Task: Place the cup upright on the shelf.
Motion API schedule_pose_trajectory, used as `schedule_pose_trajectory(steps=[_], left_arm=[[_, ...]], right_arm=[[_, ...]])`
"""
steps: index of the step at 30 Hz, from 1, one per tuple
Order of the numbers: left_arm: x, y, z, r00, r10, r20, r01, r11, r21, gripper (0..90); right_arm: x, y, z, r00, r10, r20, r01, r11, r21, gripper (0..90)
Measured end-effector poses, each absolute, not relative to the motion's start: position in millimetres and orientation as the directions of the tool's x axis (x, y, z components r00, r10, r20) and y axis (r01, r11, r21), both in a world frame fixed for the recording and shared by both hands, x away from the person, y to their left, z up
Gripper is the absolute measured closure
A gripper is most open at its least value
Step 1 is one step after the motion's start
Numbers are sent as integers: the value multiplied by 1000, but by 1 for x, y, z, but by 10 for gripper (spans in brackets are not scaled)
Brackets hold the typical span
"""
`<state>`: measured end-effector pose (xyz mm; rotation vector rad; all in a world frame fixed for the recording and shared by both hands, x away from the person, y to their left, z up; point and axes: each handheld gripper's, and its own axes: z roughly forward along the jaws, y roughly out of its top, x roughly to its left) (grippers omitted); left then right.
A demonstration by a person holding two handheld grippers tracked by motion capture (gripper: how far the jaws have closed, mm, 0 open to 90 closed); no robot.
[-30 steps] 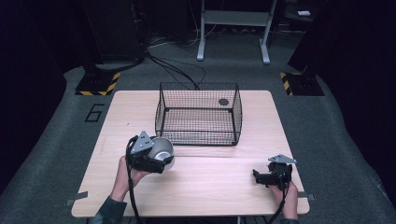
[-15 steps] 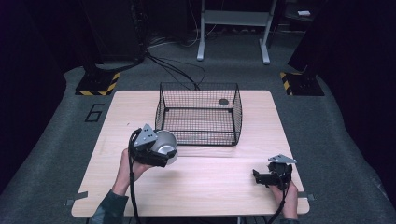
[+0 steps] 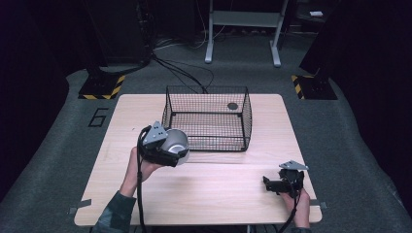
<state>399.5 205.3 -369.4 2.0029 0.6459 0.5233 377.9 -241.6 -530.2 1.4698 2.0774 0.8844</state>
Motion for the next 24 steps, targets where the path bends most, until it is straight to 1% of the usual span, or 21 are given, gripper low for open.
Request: schedule_pose_trajectory(steps=[16,19,24], left_arm=[[420,192,-347,781,611,127,194,-432,881,64],[423,190,-344,789,604,109,204,-426,881,64],[432,185,-339,793,599,112,195,-423,885,64]], right_arm=[[378,-242,-530,-337,941,5,657,231,718,0],[378,-242,-530,-336,942,7,657,230,718,0],[378,-242,-530,-337,942,7,657,230,718,0]])
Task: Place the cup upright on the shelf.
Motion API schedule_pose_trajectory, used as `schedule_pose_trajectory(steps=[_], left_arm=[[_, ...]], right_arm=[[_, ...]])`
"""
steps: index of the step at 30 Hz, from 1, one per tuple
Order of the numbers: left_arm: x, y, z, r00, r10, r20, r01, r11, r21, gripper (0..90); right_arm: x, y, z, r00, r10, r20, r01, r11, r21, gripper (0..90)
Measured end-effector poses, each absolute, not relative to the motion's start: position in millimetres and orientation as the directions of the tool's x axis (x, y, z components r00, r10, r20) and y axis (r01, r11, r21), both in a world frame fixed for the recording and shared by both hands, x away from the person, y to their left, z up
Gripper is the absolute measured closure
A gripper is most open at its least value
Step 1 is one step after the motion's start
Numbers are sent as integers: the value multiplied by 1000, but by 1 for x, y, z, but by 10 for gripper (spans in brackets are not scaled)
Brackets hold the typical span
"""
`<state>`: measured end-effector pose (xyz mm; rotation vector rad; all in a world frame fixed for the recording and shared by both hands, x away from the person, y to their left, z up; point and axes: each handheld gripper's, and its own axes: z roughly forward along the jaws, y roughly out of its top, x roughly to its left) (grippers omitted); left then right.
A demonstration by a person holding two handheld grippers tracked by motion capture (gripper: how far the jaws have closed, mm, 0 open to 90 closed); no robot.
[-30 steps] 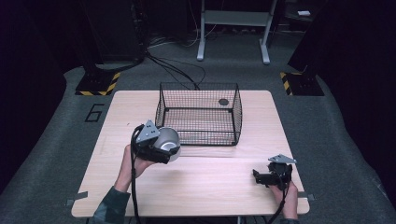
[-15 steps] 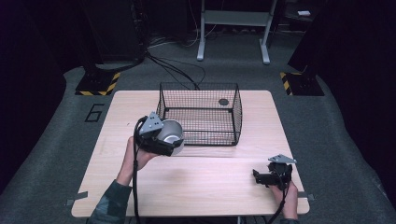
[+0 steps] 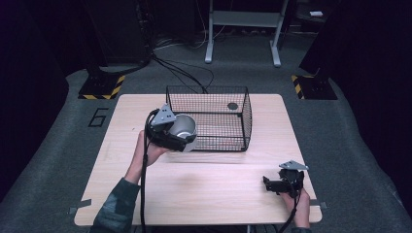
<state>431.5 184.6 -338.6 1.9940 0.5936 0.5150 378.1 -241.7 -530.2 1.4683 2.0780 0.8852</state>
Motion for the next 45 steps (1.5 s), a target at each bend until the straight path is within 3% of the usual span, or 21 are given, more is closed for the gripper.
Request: schedule_pose_trajectory(steps=[45], left_arm=[[521,141,-343,766,640,57,288,-422,859,64]], right_arm=[[381,-243,-530,-358,934,0,648,248,720,0]])
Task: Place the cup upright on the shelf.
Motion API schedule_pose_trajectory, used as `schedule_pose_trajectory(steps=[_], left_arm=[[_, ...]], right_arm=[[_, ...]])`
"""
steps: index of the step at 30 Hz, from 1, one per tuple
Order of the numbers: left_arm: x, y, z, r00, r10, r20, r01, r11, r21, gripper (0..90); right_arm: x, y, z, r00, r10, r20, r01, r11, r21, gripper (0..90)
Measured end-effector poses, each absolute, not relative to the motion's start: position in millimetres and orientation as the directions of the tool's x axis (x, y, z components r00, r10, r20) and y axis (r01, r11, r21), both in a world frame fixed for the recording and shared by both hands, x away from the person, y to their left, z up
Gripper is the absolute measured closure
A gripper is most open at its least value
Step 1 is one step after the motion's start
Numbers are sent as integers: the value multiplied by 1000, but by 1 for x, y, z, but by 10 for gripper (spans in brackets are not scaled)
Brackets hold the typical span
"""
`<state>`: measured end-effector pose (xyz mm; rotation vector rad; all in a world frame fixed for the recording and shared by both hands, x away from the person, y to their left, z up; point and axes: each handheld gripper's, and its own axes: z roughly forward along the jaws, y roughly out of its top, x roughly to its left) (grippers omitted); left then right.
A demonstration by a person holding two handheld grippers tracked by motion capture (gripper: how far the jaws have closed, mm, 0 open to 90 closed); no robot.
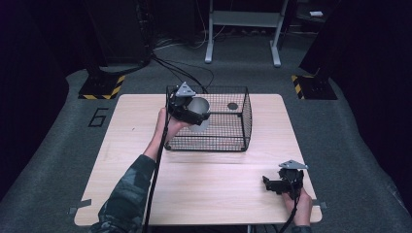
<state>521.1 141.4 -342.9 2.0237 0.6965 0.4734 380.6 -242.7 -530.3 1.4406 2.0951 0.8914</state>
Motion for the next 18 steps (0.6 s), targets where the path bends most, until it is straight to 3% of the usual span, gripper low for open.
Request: schedule_pose_trajectory(steps=[18], left_arm=[[551,125,-365,742,670,35,352,-432,830,64]], right_arm=[[381,-242,-530,-355,935,4,647,243,723,0]])
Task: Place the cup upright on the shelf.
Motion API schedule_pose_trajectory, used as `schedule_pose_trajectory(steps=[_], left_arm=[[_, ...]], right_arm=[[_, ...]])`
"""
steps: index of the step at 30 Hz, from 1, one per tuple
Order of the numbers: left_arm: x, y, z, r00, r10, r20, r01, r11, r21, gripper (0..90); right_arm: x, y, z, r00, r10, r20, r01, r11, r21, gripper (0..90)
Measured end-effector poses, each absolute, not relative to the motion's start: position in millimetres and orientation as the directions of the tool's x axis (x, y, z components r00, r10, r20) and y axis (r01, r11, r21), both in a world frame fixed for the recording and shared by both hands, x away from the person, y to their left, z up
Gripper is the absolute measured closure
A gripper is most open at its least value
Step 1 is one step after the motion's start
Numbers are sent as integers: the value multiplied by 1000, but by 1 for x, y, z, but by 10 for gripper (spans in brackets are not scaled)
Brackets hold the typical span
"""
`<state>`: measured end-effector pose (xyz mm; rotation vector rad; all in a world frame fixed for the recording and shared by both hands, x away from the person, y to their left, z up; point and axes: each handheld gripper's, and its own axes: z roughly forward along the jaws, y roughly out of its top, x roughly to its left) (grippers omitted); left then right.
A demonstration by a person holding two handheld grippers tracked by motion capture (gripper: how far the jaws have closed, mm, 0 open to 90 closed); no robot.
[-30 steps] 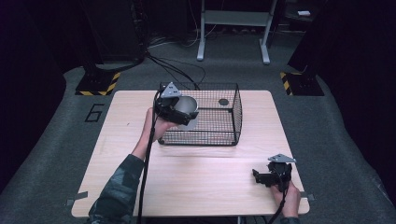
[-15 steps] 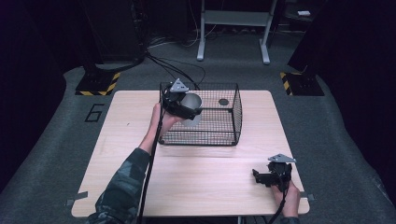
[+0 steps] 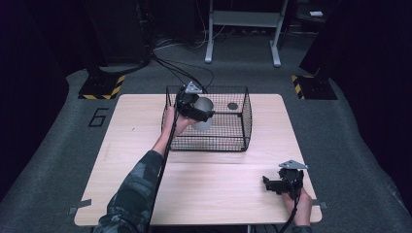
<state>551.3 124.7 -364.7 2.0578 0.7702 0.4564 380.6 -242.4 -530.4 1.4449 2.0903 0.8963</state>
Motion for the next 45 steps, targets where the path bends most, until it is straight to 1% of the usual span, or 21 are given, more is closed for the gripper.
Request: schedule_pose_trajectory(steps=[17,35,37,45], left_arm=[[573,111,-391,733,680,-11,421,-441,793,64],[586,97,-412,741,671,-6,460,-502,732,64],[586,96,-413,746,666,7,454,-517,726,64],[589,93,-417,754,657,10,459,-537,708,64]], right_arm=[[381,-243,-530,-358,934,0,648,249,720,0],[381,-243,-530,-358,934,1,646,247,722,0],[381,-243,-530,-358,934,1,646,247,722,0],[381,-243,-530,-356,935,2,650,246,719,0]])
